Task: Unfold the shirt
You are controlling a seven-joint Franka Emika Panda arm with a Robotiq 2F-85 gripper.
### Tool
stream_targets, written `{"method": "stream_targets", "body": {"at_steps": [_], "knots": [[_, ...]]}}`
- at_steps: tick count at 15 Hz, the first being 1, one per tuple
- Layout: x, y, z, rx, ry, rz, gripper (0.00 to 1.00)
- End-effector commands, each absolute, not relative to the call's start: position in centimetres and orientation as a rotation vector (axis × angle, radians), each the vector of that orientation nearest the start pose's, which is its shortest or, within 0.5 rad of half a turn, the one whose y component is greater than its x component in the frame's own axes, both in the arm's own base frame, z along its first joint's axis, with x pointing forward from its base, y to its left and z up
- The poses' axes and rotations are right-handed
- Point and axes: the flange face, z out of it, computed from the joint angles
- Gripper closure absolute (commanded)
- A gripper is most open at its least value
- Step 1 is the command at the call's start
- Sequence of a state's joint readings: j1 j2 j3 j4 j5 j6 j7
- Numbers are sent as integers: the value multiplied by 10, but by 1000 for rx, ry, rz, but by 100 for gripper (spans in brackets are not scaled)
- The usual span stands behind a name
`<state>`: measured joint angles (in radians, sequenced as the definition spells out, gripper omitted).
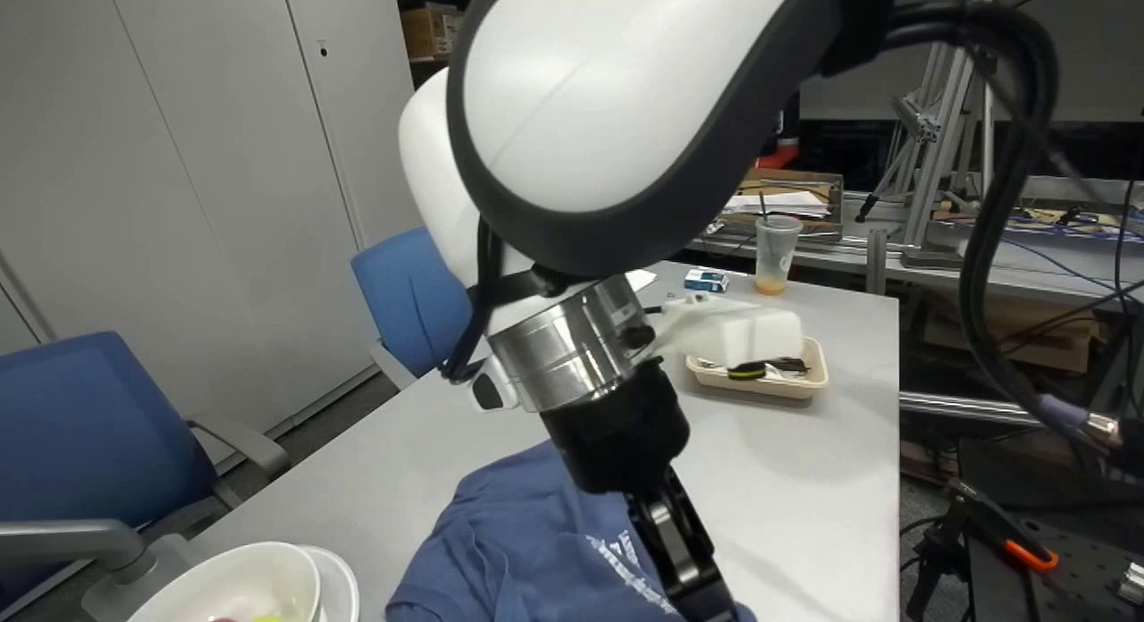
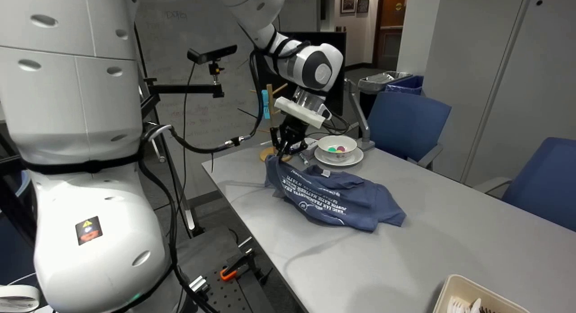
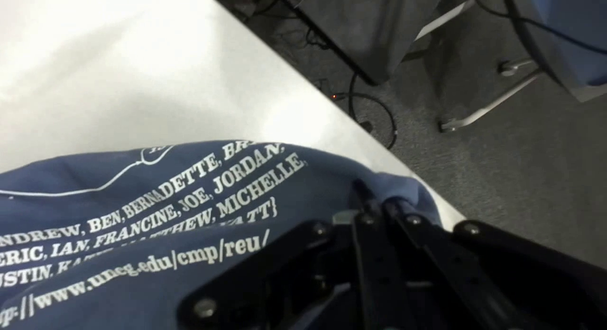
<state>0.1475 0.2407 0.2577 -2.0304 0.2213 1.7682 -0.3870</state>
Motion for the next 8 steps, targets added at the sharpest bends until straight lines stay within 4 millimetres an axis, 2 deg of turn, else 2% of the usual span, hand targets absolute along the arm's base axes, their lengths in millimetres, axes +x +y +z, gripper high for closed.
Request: {"method": "stream_targets", "body": {"at_steps": [1, 3, 6, 8], "knots": [[454, 208, 317, -2586, -863, 816, 71], [448, 201, 317, -2595, -875, 860, 63], [443, 195, 318, -2587, -878, 888, 38], [443, 193, 317, -2615, -909, 827, 23]]}}
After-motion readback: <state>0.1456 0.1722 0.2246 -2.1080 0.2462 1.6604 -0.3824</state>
